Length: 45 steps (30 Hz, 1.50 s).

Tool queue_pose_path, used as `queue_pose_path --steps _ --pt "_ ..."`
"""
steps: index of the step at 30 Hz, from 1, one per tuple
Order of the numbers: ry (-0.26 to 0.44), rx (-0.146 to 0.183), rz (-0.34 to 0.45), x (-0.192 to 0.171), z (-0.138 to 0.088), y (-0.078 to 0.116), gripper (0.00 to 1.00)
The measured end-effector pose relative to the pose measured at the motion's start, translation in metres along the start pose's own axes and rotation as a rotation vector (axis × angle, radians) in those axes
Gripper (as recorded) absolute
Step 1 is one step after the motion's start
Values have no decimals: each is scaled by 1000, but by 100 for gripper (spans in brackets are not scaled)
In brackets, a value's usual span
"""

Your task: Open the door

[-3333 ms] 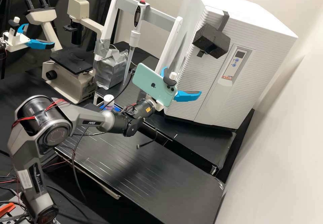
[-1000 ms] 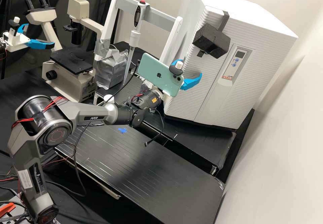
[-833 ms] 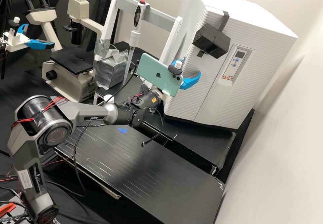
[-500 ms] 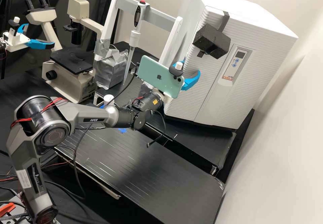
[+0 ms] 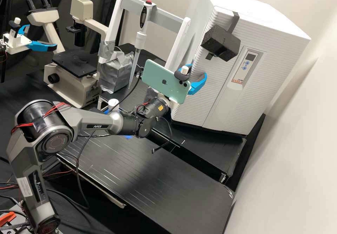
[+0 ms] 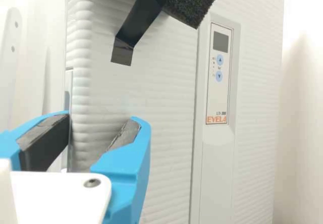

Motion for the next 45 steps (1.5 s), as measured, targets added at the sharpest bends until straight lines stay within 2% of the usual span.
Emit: queue_pose_path --steps 11,16,20,26,32,35,36,40,42,45 --pt "21 -21 21 -12 13 3 0" --pt "22 19 52 -28 27 4 0" --pt "15 25 81 -45 35 8 0" --pt "-20 64 163 -68 52 12 0" --pt "-51 85 239 -80 62 17 0" --pt "-51 86 250 -81 66 17 0" --pt "-49 83 253 -82 66 17 100" --pt "-50 83 251 -88 68 14 100" --pt "-74 87 242 -94 70 10 100" --pt "-116 52 246 -111 71 6 100"
